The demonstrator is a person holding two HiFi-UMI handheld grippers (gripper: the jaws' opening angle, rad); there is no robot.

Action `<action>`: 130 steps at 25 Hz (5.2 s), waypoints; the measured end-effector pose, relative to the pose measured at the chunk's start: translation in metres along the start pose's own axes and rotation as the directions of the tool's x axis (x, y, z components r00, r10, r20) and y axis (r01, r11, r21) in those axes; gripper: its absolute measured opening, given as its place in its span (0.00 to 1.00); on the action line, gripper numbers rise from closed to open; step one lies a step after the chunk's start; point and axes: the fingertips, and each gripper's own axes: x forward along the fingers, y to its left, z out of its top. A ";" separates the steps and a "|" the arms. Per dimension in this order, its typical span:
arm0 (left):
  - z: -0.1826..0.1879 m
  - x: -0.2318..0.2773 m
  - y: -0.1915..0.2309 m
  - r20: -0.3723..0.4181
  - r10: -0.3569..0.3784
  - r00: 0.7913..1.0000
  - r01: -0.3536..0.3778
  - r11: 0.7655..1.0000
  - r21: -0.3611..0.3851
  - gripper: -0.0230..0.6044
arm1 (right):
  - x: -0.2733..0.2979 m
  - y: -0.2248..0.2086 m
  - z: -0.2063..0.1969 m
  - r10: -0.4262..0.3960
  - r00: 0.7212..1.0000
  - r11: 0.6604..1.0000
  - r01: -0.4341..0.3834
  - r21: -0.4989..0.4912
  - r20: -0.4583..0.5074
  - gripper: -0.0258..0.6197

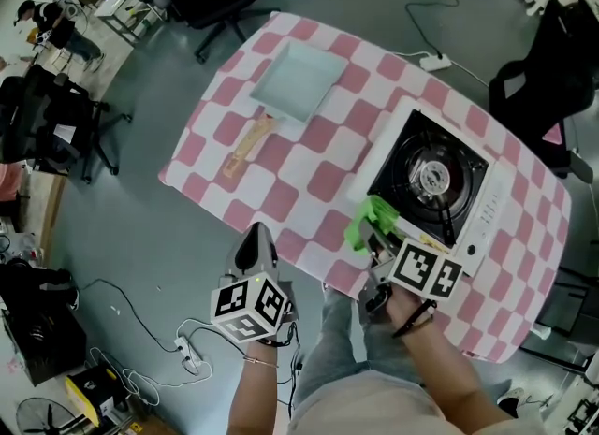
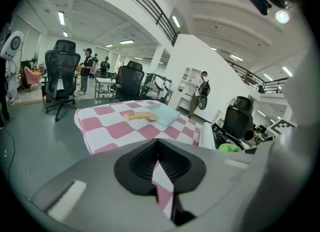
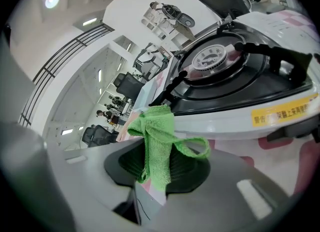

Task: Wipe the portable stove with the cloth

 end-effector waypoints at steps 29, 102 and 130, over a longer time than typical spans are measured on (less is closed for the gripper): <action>-0.013 -0.012 -0.052 -0.004 -0.088 0.996 0.088 0.995 0.049 0.04 | -0.061 -0.051 -0.001 -0.060 0.995 0.995 0.054 0.078 0.074 0.20; -0.019 0.007 -0.184 -0.067 -0.326 0.943 0.333 0.929 0.162 0.04 | -0.211 -0.095 0.049 -0.107 0.970 0.992 0.120 -0.049 0.220 0.20; 0.011 0.031 -0.181 -0.027 -0.245 0.969 0.246 0.955 0.165 0.04 | -0.197 -0.141 0.195 -0.573 0.783 0.269 0.458 -0.847 0.241 0.20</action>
